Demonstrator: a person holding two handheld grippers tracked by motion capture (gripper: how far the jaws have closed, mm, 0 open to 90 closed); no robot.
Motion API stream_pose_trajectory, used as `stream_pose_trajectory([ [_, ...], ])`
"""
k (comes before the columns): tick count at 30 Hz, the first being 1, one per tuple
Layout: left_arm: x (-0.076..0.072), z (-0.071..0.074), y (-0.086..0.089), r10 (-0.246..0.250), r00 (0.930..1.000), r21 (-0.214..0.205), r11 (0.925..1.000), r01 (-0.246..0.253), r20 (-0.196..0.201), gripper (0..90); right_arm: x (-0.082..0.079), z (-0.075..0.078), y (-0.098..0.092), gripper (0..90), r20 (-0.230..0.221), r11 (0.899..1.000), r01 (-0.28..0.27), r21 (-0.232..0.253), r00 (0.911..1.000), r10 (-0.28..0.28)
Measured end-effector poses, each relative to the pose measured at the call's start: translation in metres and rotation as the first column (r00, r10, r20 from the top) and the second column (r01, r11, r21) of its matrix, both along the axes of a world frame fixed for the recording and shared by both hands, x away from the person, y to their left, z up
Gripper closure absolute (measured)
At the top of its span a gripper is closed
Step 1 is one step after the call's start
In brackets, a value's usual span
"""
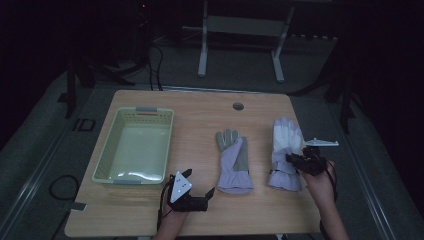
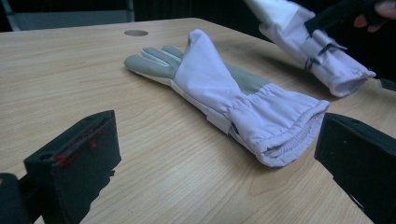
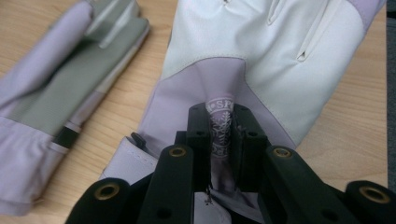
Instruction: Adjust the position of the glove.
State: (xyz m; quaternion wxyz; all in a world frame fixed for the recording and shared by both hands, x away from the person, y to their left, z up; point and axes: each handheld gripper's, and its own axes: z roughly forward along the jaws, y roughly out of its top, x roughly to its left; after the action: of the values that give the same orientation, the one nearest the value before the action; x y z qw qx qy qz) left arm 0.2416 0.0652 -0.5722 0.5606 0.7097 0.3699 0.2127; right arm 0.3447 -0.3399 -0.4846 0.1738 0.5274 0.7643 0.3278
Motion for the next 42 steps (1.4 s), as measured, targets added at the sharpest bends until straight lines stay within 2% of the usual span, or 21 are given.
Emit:
stream_pose_trajectory([
  [5, 0.000, 0.000, 0.000, 0.000, 1.0000, -0.001, 1.0000, 0.000, 0.000, 0.3, -0.005, 0.016, 0.004, 79.3, 0.028, 0.999, 0.035, 0.040, 0.9990, -0.036],
  [11, 0.000, 0.000, 0.000, -0.001, 1.0000, -0.001, 1.0000, 0.001, 0.001, 0.3, -0.013, 0.035, 0.014, 79.2, 0.074, 0.997, 0.055, 0.061, 0.9955, -0.060],
  [14, 0.000, 0.000, 0.000, -0.001, 1.0000, 0.000, 1.0000, 0.001, 0.001, 0.3, -0.016, 0.043, 0.024, 79.1, 0.087, 0.997, 0.046, 0.054, 0.9949, -0.051],
  [20, 0.000, 0.000, 0.000, -0.002, 1.0000, 0.003, 1.0000, 0.002, 0.006, 0.3, -0.019, 0.054, 0.049, 79.1, 0.086, 0.999, 0.003, 0.051, 0.9963, -0.008],
  [25, -0.001, 0.000, -0.001, -0.002, 1.0000, 0.005, 1.0000, 0.002, 0.008, 0.3, -0.018, 0.055, 0.070, 79.1, 0.071, 0.996, -0.019, 0.084, 0.9974, 0.013],
  [28, -0.001, 0.000, -0.001, -0.004, 0.9999, 0.004, 1.0000, 0.004, 0.010, 0.3, -0.018, 0.053, 0.086, 79.1, 0.063, 0.995, -0.040, 0.086, 0.9974, 0.034],
  [34, 0.000, 0.000, 0.002, -0.011, 0.9999, -0.025, 0.9996, 0.010, -0.004, 0.2, -0.021, 0.051, 0.116, 79.1, 0.047, 0.992, -0.075, 0.106, 0.9964, 0.070],
  [39, -0.001, 0.000, 0.000, -0.007, 1.0000, -0.004, 1.0000, 0.007, 0.007, 0.3, -0.024, 0.050, 0.136, 79.1, 0.045, 0.989, -0.107, 0.098, 0.9937, 0.103],
  [42, -0.001, 0.000, 0.000, -0.007, 1.0000, -0.006, 1.0000, 0.007, 0.006, 0.3, -0.023, 0.046, 0.146, 79.1, 0.033, 0.990, -0.113, 0.084, 0.9933, 0.111],
])
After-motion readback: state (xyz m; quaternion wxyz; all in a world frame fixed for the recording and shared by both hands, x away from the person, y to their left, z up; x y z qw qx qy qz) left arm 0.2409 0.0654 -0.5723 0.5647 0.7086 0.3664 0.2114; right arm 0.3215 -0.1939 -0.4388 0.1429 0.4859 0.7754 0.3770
